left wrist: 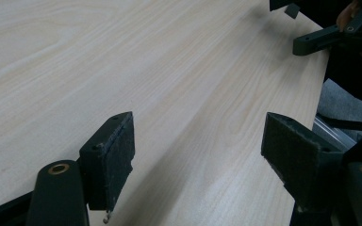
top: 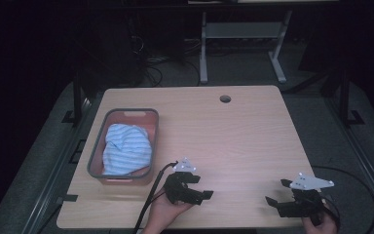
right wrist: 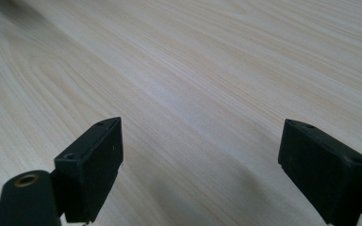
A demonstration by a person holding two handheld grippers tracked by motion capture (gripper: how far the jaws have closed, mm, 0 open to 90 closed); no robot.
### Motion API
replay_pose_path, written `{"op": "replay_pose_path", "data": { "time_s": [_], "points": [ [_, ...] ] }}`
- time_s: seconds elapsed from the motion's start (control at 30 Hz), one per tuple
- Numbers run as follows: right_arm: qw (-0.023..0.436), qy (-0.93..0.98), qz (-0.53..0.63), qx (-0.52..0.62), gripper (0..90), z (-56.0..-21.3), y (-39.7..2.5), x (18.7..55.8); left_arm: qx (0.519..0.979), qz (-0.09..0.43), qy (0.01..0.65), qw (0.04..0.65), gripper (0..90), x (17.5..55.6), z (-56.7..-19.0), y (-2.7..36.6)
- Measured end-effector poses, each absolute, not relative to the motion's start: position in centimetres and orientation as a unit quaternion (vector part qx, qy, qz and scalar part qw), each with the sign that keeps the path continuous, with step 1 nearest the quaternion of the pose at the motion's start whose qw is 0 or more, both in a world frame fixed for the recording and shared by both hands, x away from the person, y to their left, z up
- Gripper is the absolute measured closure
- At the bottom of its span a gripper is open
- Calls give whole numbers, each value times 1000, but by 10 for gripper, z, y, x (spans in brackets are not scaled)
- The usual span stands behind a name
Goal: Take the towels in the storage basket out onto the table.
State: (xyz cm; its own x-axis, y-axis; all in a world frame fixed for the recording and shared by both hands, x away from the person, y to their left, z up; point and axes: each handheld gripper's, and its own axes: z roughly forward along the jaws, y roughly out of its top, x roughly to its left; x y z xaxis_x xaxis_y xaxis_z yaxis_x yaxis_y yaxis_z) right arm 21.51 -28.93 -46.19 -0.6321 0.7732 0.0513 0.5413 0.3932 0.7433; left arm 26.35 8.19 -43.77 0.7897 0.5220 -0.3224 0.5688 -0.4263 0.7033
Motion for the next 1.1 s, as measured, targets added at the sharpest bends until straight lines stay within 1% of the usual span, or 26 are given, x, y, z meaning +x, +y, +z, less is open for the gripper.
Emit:
{"op": "replay_pose_path", "data": {
  "time_s": [0.43, 0.63, 1.1],
  "points": [
    [155, 818, 378, 404, 141, -462, -290, 215, 841, -24, 319, 436, 236, 274, -414, 75],
    [156, 818, 377, 405, 141, -462, -290, 215, 847, -15, 315, 427, 227, 283, -400, 69],
    [156, 820, 377, 400, 140, -461, -290, 215, 848, -29, 326, 416, 228, 306, -381, 67]
  ]
}}
